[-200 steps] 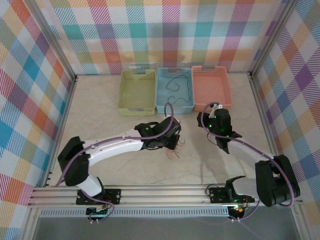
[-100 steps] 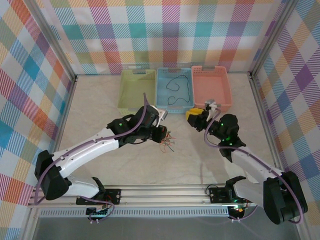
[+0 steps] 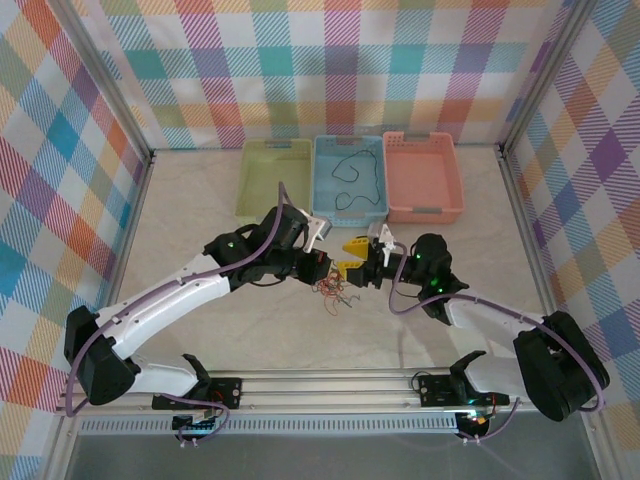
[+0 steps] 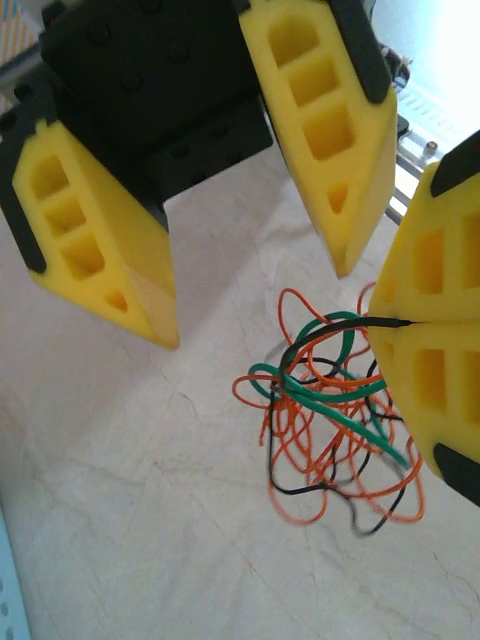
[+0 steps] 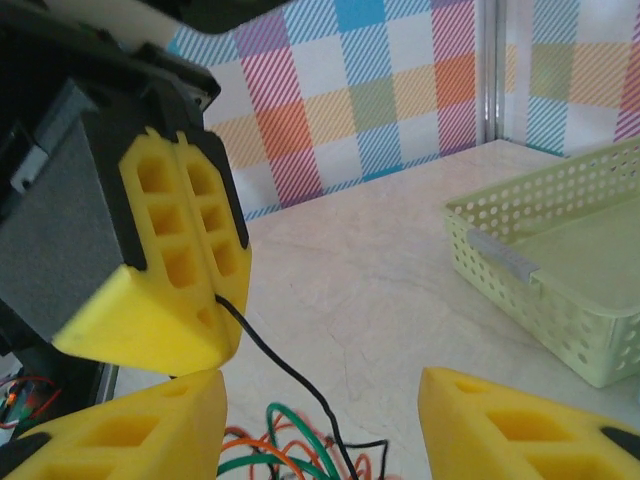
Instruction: Untangle the cables
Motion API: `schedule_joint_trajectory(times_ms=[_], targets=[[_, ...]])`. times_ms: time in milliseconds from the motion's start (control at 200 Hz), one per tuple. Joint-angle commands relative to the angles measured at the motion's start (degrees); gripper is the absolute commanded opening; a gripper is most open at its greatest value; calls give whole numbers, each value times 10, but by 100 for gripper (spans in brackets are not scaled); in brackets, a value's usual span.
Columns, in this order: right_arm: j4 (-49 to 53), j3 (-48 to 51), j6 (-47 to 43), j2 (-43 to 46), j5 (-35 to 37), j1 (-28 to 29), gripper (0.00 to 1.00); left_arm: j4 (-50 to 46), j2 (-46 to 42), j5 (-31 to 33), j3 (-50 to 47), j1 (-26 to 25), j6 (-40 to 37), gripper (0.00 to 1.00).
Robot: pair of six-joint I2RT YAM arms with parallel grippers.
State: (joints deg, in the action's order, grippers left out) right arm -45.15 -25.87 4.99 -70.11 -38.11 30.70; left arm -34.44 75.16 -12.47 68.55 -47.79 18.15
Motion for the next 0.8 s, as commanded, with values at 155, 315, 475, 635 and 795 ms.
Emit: schedule_joint_trajectory(times_ms=[155, 315, 475, 635, 795], targets=[[-43, -6, -46, -40, -21, 19, 56, -10, -23, -43, 24, 5, -14, 0], [-53, -21, -42, -67, -16, 34, 56, -12, -22, -56, 27, 4, -14, 0], [-91, -30, -20, -94, -7, 42, 56, -11, -22, -67, 23, 4, -11, 0], [-106, -40, -18, -120, 11, 55, 56, -1, -16, -83, 21, 4, -6, 0], [-153, -40, 20, -149, 50, 56, 54, 3, -12, -101, 23, 3, -6, 0]])
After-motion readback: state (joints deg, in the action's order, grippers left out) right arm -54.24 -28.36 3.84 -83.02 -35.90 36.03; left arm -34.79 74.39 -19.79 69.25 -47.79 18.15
